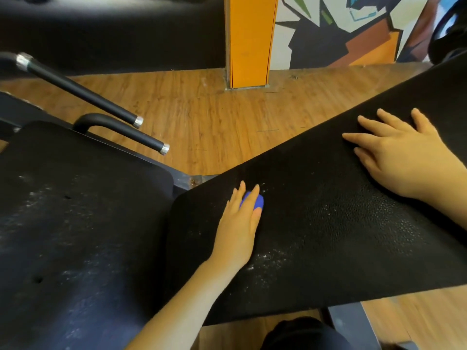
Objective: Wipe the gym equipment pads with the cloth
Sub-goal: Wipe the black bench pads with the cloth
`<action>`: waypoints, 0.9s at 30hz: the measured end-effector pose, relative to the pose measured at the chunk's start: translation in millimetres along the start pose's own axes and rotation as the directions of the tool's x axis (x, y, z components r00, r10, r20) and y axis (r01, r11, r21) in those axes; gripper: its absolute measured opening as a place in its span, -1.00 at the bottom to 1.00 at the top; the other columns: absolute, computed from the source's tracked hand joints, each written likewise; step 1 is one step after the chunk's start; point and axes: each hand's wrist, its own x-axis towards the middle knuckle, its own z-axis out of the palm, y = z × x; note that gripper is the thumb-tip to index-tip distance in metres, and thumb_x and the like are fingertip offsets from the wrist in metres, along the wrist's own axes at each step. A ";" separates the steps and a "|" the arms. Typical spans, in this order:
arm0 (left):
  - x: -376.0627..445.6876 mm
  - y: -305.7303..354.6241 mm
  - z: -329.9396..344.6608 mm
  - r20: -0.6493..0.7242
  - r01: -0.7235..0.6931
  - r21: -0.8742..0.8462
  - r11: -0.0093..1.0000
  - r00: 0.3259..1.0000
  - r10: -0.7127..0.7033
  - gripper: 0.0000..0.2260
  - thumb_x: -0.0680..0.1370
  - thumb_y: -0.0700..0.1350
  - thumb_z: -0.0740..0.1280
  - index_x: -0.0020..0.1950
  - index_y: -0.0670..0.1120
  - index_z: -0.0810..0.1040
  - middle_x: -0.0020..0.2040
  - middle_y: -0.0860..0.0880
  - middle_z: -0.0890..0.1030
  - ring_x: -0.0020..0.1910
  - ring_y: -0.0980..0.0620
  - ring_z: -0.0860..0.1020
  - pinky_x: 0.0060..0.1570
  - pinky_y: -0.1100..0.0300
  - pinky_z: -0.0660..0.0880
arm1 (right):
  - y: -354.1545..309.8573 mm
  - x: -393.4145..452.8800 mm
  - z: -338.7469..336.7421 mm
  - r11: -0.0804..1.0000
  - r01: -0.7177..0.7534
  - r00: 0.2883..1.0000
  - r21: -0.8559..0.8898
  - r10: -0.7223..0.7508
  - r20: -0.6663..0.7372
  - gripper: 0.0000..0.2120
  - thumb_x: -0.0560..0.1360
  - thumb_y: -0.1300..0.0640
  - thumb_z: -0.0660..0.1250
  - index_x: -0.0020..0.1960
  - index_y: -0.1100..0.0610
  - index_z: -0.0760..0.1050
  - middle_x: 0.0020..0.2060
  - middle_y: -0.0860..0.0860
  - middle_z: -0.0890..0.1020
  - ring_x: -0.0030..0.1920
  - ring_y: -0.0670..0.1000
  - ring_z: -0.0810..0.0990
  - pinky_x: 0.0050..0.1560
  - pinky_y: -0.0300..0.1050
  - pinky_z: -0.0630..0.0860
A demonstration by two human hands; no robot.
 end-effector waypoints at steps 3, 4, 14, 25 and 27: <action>13.5 -10.8 -0.5 -0.011 -0.012 0.055 0.998 1.000 0.012 -0.55 0.68 -0.04 0.05 0.56 0.11 0.04 0.59 0.07 -0.06 0.51 0.17 -0.17 0.46 0.14 -0.12 | -0.3 0.6 -0.3 1.000 0.007 1.000 -0.003 -0.007 -0.007 -0.52 0.57 -0.11 -0.01 0.45 -0.10 0.32 0.47 0.05 0.30 0.51 0.16 0.15 0.43 0.32 -0.03; 29.7 -13.0 -0.9 -0.030 0.010 0.063 0.998 1.000 -0.008 -0.56 0.68 -0.04 0.05 0.57 0.07 0.07 0.59 0.02 -0.03 0.54 0.10 -0.13 0.49 0.09 -0.11 | 0.0 0.7 0.1 1.000 0.006 1.000 -0.007 -0.006 -0.001 -0.52 0.56 -0.11 -0.02 0.45 -0.11 0.31 0.48 0.05 0.30 0.51 0.16 0.15 0.43 0.32 -0.03; -2.3 -21.8 0.1 -0.050 0.009 0.013 1.000 0.999 -0.009 -0.56 0.68 -0.04 0.03 0.56 0.08 0.05 0.59 0.05 -0.06 0.49 0.18 -0.18 0.45 0.18 -0.13 | -8.1 1.8 -2.7 1.000 0.002 1.000 0.006 -0.002 0.023 -0.53 0.56 -0.07 0.04 0.46 -0.09 0.30 0.49 0.07 0.27 0.51 0.20 0.13 0.42 0.36 -0.02; 39.4 -40.6 -5.4 -0.098 0.122 0.009 0.993 0.988 -0.120 -0.57 0.69 -0.06 0.04 0.57 0.01 0.12 0.59 -0.05 0.01 0.56 0.00 -0.07 0.51 -0.02 0.08 | -36.5 4.5 11.2 0.998 0.051 0.998 0.046 -0.052 0.026 -0.53 0.58 -0.11 -0.04 0.47 -0.14 0.26 0.51 0.01 0.23 0.53 0.14 0.05 0.45 0.30 -0.13; -1.1 -34.5 -6.0 -0.075 0.089 -0.023 0.996 0.993 -0.091 -0.57 0.68 -0.05 0.05 0.56 0.07 0.09 0.59 0.04 -0.03 0.52 0.14 -0.15 0.50 0.08 -0.02 | -38.4 3.4 10.2 0.998 0.046 0.998 0.044 -0.048 0.036 -0.51 0.57 -0.12 -0.06 0.48 -0.15 0.25 0.51 0.00 0.21 0.54 0.14 0.04 0.45 0.30 -0.14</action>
